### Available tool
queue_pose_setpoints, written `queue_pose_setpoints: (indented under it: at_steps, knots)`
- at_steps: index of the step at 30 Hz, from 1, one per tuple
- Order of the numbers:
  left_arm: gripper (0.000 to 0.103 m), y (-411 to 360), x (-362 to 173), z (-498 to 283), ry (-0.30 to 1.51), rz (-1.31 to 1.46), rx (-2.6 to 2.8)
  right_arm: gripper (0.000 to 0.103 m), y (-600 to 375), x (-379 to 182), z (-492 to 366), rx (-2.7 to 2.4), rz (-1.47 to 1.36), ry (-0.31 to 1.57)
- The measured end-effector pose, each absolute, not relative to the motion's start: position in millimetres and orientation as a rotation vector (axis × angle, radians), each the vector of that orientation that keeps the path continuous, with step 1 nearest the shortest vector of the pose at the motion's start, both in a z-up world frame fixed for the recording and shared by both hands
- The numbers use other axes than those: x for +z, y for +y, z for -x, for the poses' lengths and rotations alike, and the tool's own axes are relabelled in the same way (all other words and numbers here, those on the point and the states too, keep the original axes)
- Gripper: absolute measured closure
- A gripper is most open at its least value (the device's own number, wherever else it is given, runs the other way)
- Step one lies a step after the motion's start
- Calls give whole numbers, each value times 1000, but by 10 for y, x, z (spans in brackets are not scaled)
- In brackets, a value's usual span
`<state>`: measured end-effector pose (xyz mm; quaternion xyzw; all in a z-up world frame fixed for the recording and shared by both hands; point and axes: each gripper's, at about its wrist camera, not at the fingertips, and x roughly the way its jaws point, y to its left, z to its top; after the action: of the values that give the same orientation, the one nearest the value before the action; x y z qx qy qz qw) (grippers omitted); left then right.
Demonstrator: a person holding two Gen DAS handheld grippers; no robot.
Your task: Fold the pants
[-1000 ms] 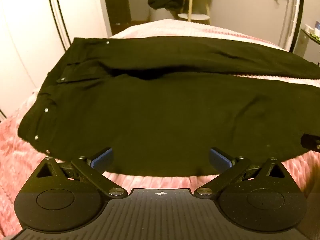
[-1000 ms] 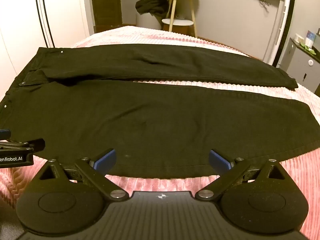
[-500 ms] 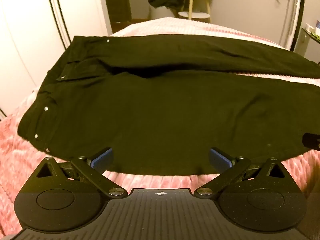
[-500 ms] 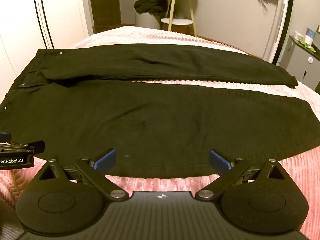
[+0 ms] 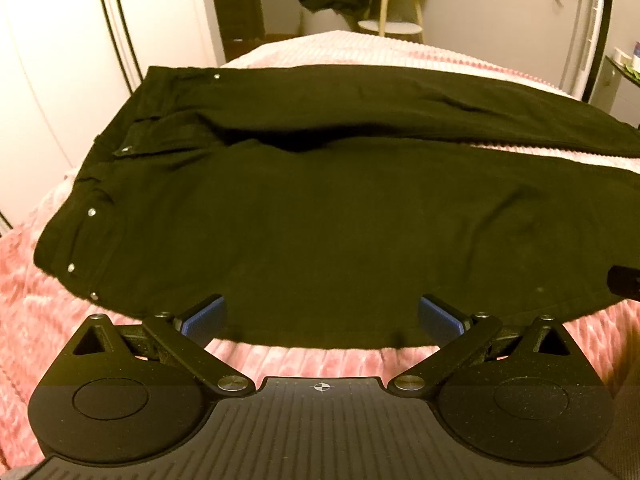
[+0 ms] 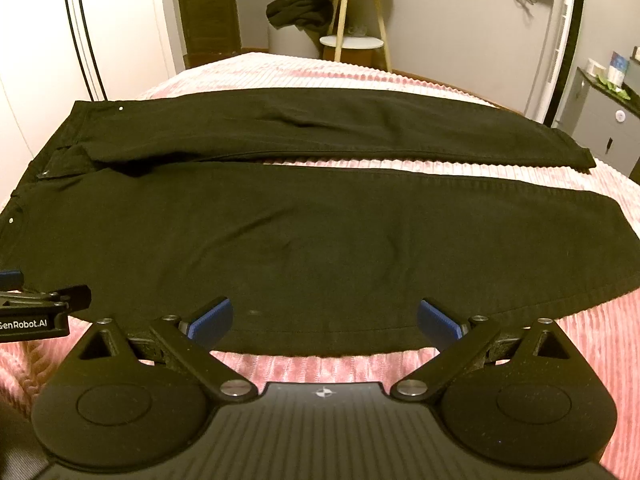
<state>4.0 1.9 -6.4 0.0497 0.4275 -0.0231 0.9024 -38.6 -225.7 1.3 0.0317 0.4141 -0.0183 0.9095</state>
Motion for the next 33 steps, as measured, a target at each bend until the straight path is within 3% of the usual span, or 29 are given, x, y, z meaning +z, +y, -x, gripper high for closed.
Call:
queue_pose_setpoints:
  at_steps: [33]
  knots:
    - [0,29,-108,-40,891,-101,-52,4,-2289,27,401,-41,-82,858]
